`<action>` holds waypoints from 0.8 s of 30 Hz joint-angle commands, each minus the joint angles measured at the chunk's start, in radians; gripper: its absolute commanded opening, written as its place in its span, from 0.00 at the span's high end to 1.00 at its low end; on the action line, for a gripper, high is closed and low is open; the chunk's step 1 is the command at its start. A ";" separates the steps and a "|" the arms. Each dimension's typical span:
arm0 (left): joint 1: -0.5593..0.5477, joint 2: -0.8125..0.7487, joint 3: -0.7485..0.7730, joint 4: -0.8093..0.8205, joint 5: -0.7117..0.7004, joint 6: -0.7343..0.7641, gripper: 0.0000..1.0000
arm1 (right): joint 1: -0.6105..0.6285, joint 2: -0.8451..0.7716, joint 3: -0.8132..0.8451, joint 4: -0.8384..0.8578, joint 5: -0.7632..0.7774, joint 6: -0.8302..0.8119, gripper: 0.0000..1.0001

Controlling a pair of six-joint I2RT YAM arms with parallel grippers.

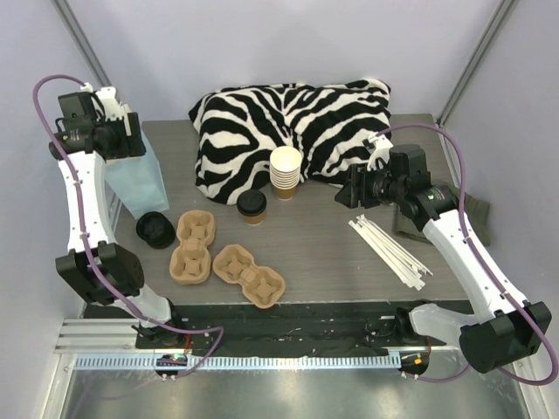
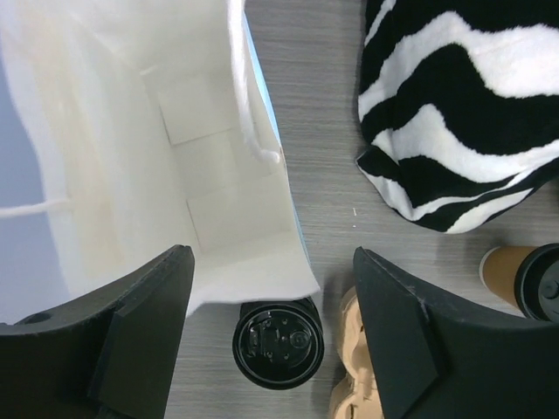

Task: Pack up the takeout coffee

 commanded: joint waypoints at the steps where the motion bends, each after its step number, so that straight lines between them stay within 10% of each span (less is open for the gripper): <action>1: -0.005 0.029 -0.007 0.066 0.041 0.021 0.24 | -0.003 -0.003 0.024 0.028 0.004 -0.013 0.45; 8: -0.009 0.058 -0.084 0.117 0.028 0.063 0.44 | -0.003 0.000 0.027 0.028 0.010 -0.010 0.45; 16: -0.010 0.040 -0.022 0.131 0.048 0.099 1.00 | -0.003 -0.006 0.029 0.028 0.019 -0.012 0.45; 24: -0.103 -0.082 0.127 0.152 0.108 0.226 1.00 | -0.021 -0.007 0.084 -0.003 0.030 -0.050 0.43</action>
